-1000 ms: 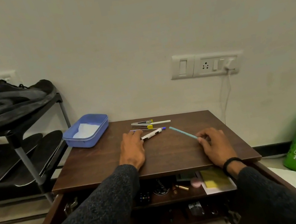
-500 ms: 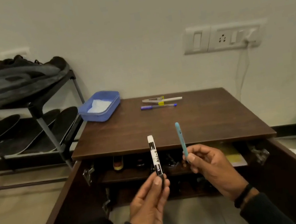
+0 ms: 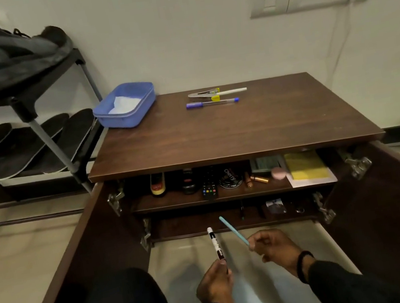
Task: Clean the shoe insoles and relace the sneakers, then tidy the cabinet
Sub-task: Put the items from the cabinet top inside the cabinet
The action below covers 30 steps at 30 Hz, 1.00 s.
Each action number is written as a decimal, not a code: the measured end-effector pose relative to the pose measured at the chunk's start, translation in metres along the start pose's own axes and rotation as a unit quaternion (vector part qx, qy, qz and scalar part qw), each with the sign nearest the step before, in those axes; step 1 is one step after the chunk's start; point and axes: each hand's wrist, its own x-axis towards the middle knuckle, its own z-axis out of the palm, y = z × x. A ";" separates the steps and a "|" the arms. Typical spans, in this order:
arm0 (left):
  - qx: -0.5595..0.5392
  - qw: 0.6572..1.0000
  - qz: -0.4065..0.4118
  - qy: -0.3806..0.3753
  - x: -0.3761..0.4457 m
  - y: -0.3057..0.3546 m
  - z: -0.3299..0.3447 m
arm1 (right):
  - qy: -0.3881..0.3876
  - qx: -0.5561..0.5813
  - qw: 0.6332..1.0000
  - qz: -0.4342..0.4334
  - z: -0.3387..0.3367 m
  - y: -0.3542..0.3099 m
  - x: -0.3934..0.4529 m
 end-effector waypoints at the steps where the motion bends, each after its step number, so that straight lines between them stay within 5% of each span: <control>1: 0.028 0.999 0.028 0.034 0.010 -0.001 0.006 | 0.041 0.001 0.999 -0.001 0.003 0.003 0.007; 6: 0.207 0.956 0.197 0.068 0.069 0.016 0.042 | 0.198 -0.016 0.978 -0.069 0.029 0.000 0.059; 12: 0.378 0.865 0.330 0.028 0.138 0.034 0.064 | 0.286 -0.028 0.958 -0.024 0.057 -0.003 0.114; 24: 0.483 0.798 0.358 -0.022 0.151 0.024 0.093 | 0.289 -0.277 0.913 -0.081 0.054 -0.005 0.115; 27: 0.588 0.696 0.405 -0.079 0.121 0.031 0.090 | 0.223 -0.391 0.888 -0.095 0.045 -0.017 0.096; 30: 0.745 0.505 0.401 -0.170 0.082 0.052 0.108 | 0.146 -0.514 0.835 -0.133 0.028 -0.039 0.074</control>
